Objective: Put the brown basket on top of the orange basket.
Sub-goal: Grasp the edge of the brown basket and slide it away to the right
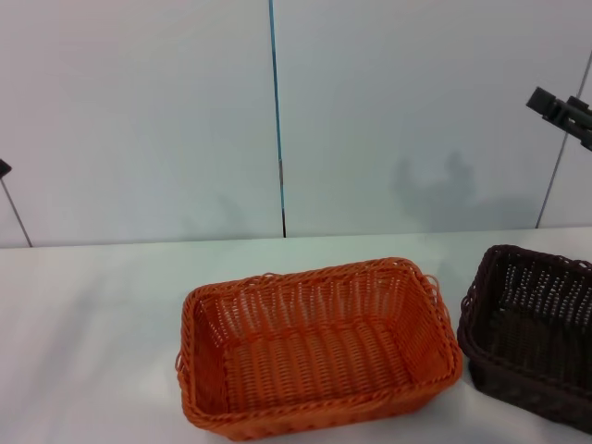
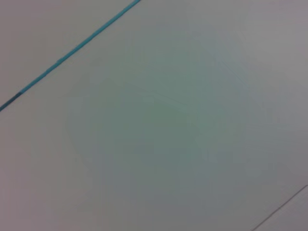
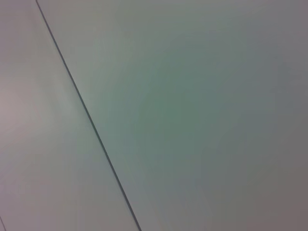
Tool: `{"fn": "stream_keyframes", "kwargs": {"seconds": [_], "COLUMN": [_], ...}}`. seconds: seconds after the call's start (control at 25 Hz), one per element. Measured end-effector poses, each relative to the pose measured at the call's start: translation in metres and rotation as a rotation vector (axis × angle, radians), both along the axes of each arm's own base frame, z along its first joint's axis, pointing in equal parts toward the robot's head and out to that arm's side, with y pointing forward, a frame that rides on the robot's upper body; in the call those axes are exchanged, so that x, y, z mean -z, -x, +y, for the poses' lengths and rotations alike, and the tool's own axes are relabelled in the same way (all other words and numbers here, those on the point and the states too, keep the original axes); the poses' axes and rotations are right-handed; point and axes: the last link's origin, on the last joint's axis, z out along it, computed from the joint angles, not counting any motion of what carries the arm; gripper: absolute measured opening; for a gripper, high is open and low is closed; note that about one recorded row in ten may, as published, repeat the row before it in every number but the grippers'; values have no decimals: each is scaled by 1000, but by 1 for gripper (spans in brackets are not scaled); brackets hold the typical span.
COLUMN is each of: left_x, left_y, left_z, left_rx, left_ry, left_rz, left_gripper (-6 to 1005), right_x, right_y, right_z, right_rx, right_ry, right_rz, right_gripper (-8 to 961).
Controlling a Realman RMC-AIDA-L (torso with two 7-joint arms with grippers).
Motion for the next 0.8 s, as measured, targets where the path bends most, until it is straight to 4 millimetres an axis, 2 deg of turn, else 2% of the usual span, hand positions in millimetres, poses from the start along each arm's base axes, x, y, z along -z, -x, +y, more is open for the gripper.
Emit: {"fn": "stream_keyframes", "kwargs": {"seconds": [0.4,0.8], "left_x": [3,0], "left_y": [12,41], "left_z": [16,0], "left_rx": [-15,-101], "left_ry": [117,156], "left_rz": [99,168], "left_gripper": [881,882], "right_x": [-4,-8], "right_y": [-1,8], "right_z": [3,13], "right_rx": [20,28], "right_ry": [-20,-35], "right_rz": [27,15], "right_gripper": [899,900]}}
